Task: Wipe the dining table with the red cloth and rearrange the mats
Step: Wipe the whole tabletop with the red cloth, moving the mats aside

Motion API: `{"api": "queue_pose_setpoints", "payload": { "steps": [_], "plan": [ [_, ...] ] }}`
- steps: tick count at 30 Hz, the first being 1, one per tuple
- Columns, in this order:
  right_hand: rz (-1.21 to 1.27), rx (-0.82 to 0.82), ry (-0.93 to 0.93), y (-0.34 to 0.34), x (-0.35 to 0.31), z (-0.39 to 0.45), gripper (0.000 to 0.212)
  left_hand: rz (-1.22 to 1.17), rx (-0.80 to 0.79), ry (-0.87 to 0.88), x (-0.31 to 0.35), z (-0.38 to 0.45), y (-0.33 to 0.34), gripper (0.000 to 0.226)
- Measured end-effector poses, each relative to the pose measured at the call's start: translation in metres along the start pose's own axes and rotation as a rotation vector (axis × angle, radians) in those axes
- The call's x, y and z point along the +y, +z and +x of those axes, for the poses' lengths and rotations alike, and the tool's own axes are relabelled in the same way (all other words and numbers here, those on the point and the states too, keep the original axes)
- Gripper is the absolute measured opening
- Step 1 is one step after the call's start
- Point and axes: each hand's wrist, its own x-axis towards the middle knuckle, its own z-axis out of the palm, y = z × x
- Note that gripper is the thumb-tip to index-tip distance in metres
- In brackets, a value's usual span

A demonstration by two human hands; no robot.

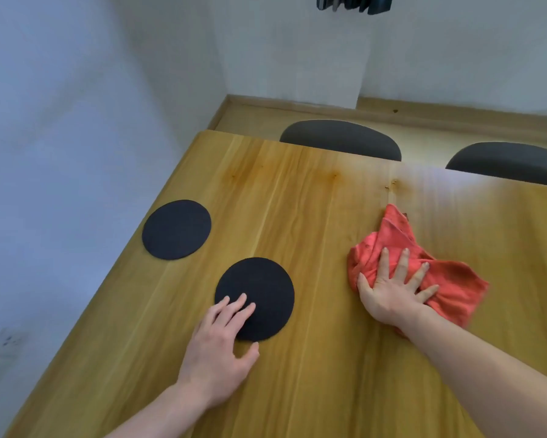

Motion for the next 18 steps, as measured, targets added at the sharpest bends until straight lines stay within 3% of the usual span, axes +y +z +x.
{"api": "queue_pose_setpoints", "payload": {
  "steps": [7,10,14,18],
  "plan": [
    [-0.042,-0.001,-0.231,0.013,-0.069,-0.006,0.083,0.040,-0.182,0.365,0.017,-0.056,0.028,0.063],
    [-0.054,0.014,-0.322,0.021,-0.077,-0.008,0.083,-0.024,-0.190,0.404,0.028,-0.044,0.018,0.051],
    [-0.056,0.011,-0.324,0.020,-0.075,-0.007,0.084,-0.134,0.045,0.225,0.013,0.012,-0.012,0.041],
    [-0.059,-0.010,-0.312,0.017,-0.078,-0.006,0.084,0.046,0.179,-0.083,-0.030,0.084,-0.054,0.062]
  ]
}}
